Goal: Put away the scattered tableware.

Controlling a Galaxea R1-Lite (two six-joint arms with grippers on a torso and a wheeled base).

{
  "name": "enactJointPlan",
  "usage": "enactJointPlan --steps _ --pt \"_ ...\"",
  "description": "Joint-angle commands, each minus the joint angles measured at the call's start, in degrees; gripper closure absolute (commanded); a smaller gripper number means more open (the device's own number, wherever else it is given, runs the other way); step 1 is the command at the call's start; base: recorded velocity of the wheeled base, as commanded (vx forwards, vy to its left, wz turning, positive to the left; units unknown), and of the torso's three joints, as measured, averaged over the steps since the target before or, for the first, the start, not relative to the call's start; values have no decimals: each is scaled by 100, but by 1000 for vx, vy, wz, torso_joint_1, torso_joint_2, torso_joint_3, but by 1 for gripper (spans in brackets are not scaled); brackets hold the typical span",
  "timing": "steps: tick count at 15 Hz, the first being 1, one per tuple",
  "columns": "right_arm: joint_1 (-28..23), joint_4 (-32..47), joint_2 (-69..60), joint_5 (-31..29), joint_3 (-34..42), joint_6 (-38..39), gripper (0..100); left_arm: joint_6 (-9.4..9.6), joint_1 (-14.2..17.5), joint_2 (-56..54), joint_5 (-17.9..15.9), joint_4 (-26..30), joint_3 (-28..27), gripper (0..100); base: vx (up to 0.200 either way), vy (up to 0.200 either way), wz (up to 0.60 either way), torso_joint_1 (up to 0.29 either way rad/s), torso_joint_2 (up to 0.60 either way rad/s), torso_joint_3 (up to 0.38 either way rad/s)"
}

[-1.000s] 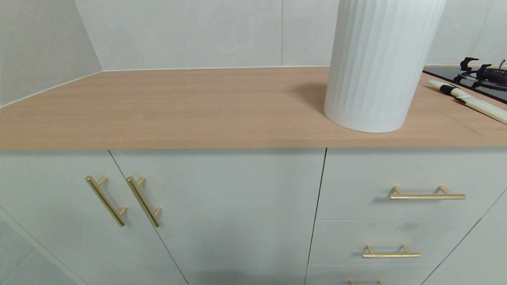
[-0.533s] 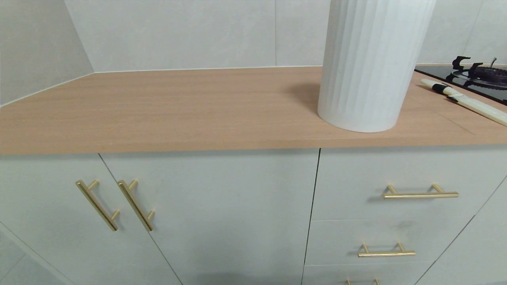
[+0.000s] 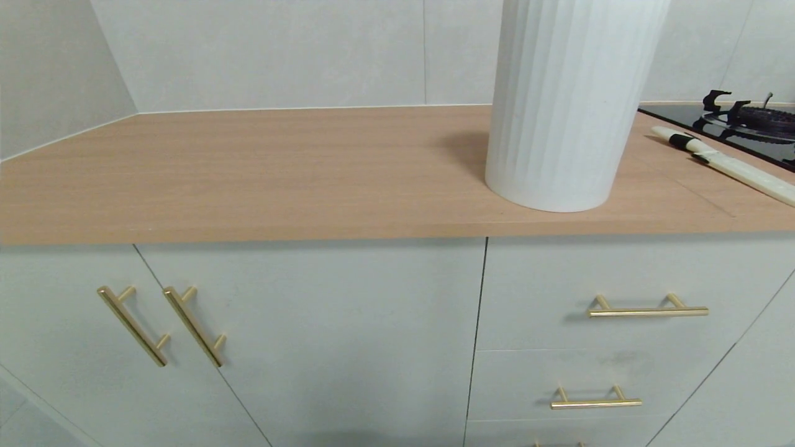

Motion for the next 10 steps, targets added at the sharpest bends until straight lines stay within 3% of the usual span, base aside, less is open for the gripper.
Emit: enactJointPlan --steps 1,6,10 --pt "-1 -2 7 -1 0 -2 0 0 -2 0 0 2 0 0 0 -200 0 2 2 2" --pt "-1 -2 7 -1 0 -2 0 0 -2 0 0 2 0 0 0 -200 0 1 0 0" --pt "-1 -2 7 -1 0 -2 0 0 -2 0 0 2 0 0 0 0 0 0 0 0"
